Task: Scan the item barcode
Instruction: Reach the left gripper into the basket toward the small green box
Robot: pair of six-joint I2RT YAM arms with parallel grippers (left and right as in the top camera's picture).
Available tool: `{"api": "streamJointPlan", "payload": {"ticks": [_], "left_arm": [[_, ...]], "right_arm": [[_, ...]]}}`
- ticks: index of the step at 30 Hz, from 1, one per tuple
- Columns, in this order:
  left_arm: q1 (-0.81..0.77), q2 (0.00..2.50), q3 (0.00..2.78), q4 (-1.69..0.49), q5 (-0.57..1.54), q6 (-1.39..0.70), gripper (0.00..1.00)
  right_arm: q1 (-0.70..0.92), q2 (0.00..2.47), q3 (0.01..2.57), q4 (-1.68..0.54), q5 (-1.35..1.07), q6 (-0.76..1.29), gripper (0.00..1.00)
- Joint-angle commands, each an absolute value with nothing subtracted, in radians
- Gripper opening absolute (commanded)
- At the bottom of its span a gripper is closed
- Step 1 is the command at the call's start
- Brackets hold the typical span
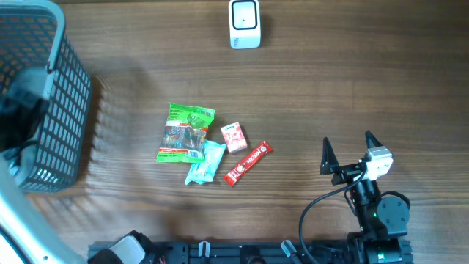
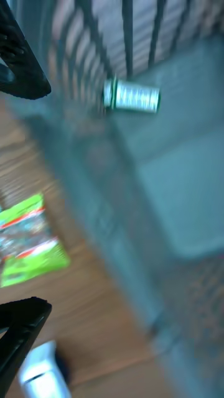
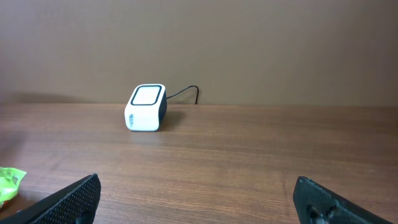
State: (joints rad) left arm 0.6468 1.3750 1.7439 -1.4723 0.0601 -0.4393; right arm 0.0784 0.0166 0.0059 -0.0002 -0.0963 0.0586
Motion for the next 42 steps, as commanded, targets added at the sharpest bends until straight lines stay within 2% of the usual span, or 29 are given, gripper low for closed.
{"api": "streamJointPlan", "payload": {"ticks": [1, 5, 14, 20, 25, 40, 41, 42], "left_arm": [[0.745, 1.388, 1.667, -1.436, -0.033, -0.45, 1.0], [0.812, 1.395, 1.531, -1.308, -0.027, -0.48, 1.0], [0.84, 1.515, 1.288, -1.1, -0.027, -0.48, 1.0], [0.84, 1.632, 1.282, -1.104, -0.028, -0.478, 1.0], [0.84, 1.638, 1.283, -1.091, -0.028, -0.476, 0.96], [0.84, 1.731, 1.275, -1.118, -0.084, -0.477, 0.96], [0.84, 1.742, 1.275, -1.118, -0.084, -0.477, 0.96], [0.84, 1.753, 1.275, -1.119, -0.084, -0.477, 0.87]], "right_arm": [[0.075, 0.014, 0.005, 0.003, -0.086, 0.053, 1.0], [0.075, 0.014, 0.005, 0.003, -0.086, 0.053, 1.0], [0.075, 0.014, 0.005, 0.003, -0.086, 0.053, 1.0], [0.075, 0.014, 0.005, 0.003, -0.086, 0.054, 1.0], [0.075, 0.014, 0.005, 0.003, -0.086, 0.053, 1.0], [0.075, 0.014, 0.005, 0.003, -0.086, 0.053, 1.0], [0.075, 0.014, 0.005, 0.003, -0.086, 0.053, 1.0], [0.075, 0.014, 0.005, 0.003, -0.086, 0.054, 1.0]]}}
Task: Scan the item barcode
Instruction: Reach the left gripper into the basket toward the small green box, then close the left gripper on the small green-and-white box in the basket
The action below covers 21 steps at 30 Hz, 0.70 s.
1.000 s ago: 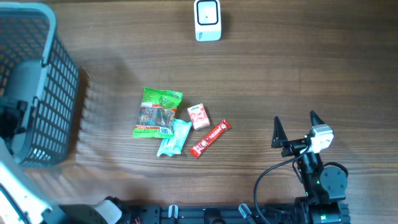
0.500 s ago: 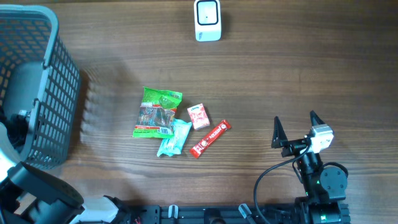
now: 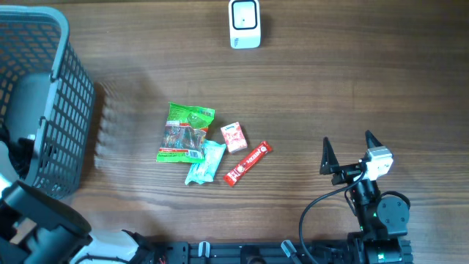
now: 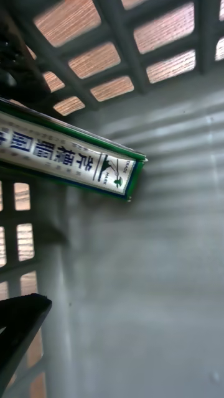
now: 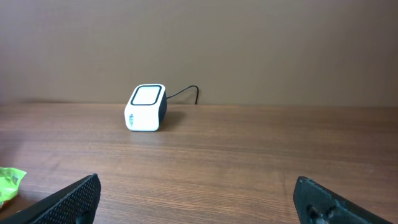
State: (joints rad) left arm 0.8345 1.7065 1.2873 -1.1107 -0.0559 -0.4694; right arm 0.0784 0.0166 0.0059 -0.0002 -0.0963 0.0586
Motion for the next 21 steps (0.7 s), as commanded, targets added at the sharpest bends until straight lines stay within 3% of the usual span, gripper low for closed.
{"api": "streamJointPlan", "payload": {"ticks": [1, 2, 5, 9, 10, 12, 16, 18, 19, 20, 21], "left_arm": [[0.84, 1.763, 1.275, -1.119, -0.084, -0.477, 0.79], [0.84, 1.771, 1.275, -1.123, -0.083, -0.476, 0.66], [0.84, 1.773, 1.288, -1.124, -0.08, -0.476, 0.45], [0.84, 1.773, 1.397, -1.164, -0.07, -0.476, 0.37], [0.84, 1.773, 1.438, -1.171, -0.068, -0.476, 0.29], [0.839, 1.773, 1.49, -1.168, -0.068, -0.476, 0.25], [0.84, 1.773, 1.517, -1.137, -0.065, -0.477, 0.26], [0.839, 1.773, 1.517, -1.156, -0.052, -0.477, 0.53], [0.839, 1.773, 1.517, -1.173, -0.05, -0.479, 0.62], [0.839, 1.773, 1.517, -1.187, -0.05, -0.479, 0.64], [0.839, 1.773, 1.512, -1.196, -0.05, -0.479, 0.77]], "right_arm": [[0.075, 0.014, 0.005, 0.003, -0.086, 0.053, 1.0], [0.075, 0.014, 0.005, 0.003, -0.086, 0.053, 1.0], [0.075, 0.014, 0.005, 0.003, -0.086, 0.054, 1.0], [0.075, 0.014, 0.005, 0.003, -0.086, 0.053, 1.0], [0.075, 0.014, 0.005, 0.003, -0.086, 0.053, 1.0], [0.075, 0.014, 0.005, 0.003, -0.086, 0.053, 1.0], [0.075, 0.014, 0.005, 0.003, -0.086, 0.053, 1.0], [0.075, 0.014, 0.005, 0.003, -0.086, 0.053, 1.0], [0.075, 0.014, 0.005, 0.003, -0.086, 0.053, 1.0], [0.075, 0.014, 0.005, 0.003, -0.086, 0.053, 1.0], [0.075, 0.014, 0.005, 0.003, -0.086, 0.053, 1.0]]}}
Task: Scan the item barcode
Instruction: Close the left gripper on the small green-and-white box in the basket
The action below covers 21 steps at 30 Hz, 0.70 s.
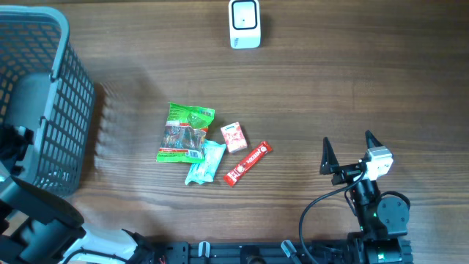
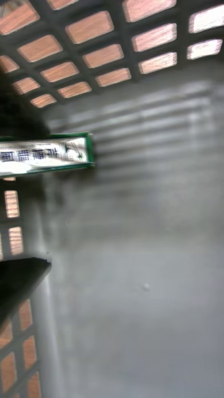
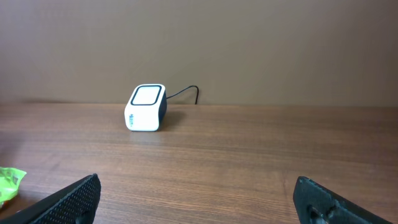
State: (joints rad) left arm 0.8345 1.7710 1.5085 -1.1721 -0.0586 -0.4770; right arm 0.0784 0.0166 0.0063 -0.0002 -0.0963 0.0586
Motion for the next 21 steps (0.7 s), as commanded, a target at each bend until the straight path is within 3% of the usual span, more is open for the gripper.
{"api": "streamJointPlan", "payload": {"ticks": [1, 7, 10, 17, 21], "left_arm": [[0.839, 1.773, 1.505, -1.197, -0.05, -0.479, 0.98], [0.839, 1.773, 1.401, -1.142, -0.05, -0.48, 1.0], [0.839, 1.774, 1.338, -1.106, -0.05, -0.48, 0.8], [0.839, 1.774, 1.234, -1.042, -0.037, -0.491, 0.78], [0.839, 1.774, 1.227, -1.023, -0.027, -0.491, 0.63]], "right_arm": [[0.075, 0.014, 0.005, 0.003, -0.086, 0.053, 1.0], [0.075, 0.014, 0.005, 0.003, -0.086, 0.053, 1.0], [0.075, 0.014, 0.005, 0.003, -0.086, 0.053, 1.0], [0.075, 0.014, 0.005, 0.003, -0.086, 0.053, 1.0], [0.075, 0.014, 0.005, 0.003, -0.086, 0.053, 1.0]]}}
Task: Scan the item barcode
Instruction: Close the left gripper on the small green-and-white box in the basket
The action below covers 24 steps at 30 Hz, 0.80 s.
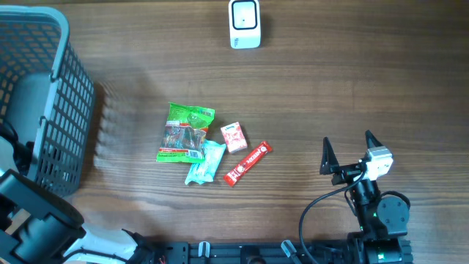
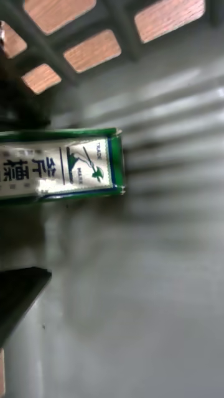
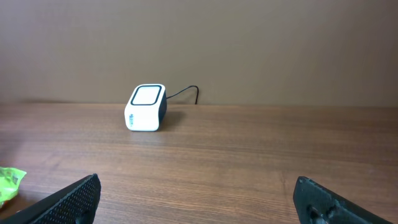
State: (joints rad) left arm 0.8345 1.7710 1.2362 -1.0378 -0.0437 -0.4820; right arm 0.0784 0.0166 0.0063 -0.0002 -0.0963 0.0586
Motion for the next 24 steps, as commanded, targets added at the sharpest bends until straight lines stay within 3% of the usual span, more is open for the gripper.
{"api": "streamJointPlan", "payload": {"ticks": [1, 3, 6, 15, 17, 18, 19, 22, 24], "left_arm": [[0.839, 1.774, 1.227, -1.018, -0.027, -0.491, 0.6], [0.839, 1.774, 1.231, -1.007, -0.027, -0.491, 0.56], [0.839, 1.774, 1.283, -1.001, -0.028, -0.479, 0.36], [0.84, 1.773, 1.355, -0.994, -0.027, -0.479, 0.36], [0.84, 1.773, 1.355, -0.997, -0.027, -0.479, 0.43], [0.84, 1.773, 1.355, -1.006, -0.027, -0.479, 0.61], [0.84, 1.773, 1.355, -1.016, -0.027, -0.479, 0.72], [0.84, 1.774, 1.345, -1.038, -0.039, -0.479, 0.86], [0.84, 1.774, 1.325, -1.029, -0.053, -0.479, 0.87]], "right_arm": [[0.075, 0.014, 0.005, 0.003, -0.086, 0.053, 1.0], [0.075, 0.014, 0.005, 0.003, -0.086, 0.053, 1.0], [0.075, 0.014, 0.005, 0.003, -0.086, 0.053, 1.0], [0.075, 0.014, 0.005, 0.003, -0.086, 0.053, 1.0], [0.075, 0.014, 0.005, 0.003, -0.086, 0.053, 1.0], [0.075, 0.014, 0.005, 0.003, -0.086, 0.053, 1.0], [0.075, 0.014, 0.005, 0.003, -0.086, 0.053, 1.0], [0.075, 0.014, 0.005, 0.003, -0.086, 0.053, 1.0], [0.075, 0.014, 0.005, 0.003, -0.086, 0.053, 1.0]]}}
